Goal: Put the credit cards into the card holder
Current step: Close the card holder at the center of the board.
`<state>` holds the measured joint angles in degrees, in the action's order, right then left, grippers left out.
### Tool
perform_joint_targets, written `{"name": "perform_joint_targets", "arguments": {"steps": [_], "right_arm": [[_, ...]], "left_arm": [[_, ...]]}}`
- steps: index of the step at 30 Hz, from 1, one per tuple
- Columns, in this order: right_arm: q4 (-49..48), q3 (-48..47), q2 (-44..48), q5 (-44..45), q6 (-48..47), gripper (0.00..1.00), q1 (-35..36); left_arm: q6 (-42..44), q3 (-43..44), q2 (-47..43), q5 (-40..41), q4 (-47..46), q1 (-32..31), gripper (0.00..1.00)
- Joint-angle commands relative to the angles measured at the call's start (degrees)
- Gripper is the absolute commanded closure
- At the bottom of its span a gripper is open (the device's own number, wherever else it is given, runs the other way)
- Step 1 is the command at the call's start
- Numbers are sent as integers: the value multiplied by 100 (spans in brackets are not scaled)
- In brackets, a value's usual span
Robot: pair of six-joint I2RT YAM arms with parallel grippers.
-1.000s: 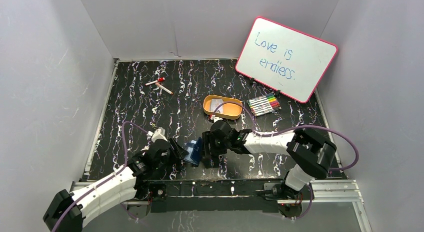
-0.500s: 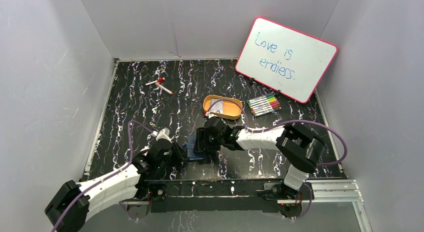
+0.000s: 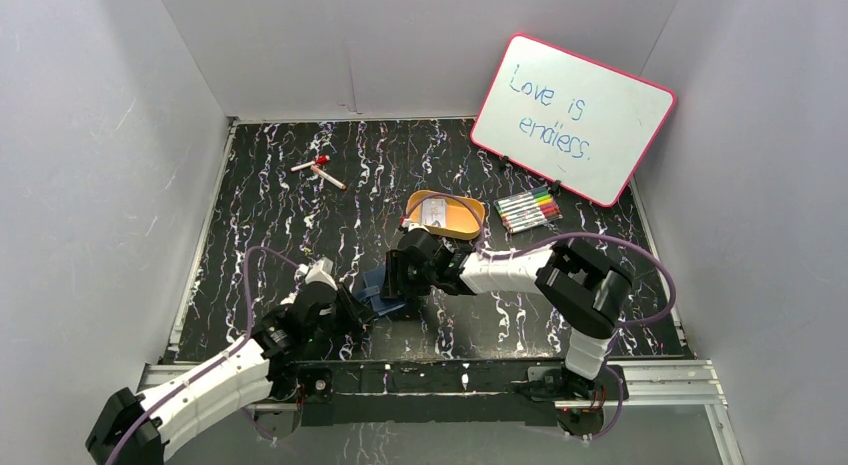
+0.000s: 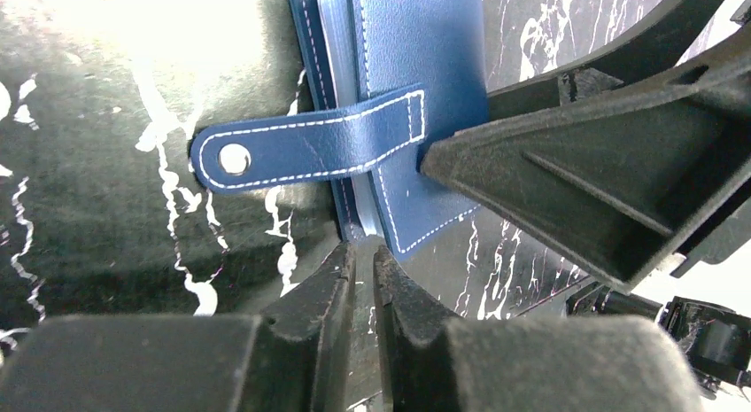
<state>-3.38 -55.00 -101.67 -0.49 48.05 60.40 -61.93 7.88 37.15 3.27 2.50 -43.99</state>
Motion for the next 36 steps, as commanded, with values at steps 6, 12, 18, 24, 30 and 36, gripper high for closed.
{"name": "perform_joint_targets", "arguments": {"steps": [6, 12, 18, 24, 30, 36], "right_arm": [[531, -59, -397, 397, -192, 40, 6], [544, -61, -389, 431, -269, 39, 13], [538, 6, -391, 449, -279, 38, 23], [569, -11, -428, 462, -330, 38, 45], [510, -1, -420, 416, -340, 38, 61], [487, 1, -303, 376, -328, 38, 90]], "left_arm": [[133, 486, -748, 121, 1260, -20, 61], [181, 827, -931, 368, 1538, -13, 53], [127, 1214, 106, 825, 950, -16, 55], [127, 1541, 881, 1140, 548, -18, 59], [-35, 1462, 1258, 1255, 159, 23, 65], [-162, 1220, 1560, 1092, -185, 185, 79]]}}
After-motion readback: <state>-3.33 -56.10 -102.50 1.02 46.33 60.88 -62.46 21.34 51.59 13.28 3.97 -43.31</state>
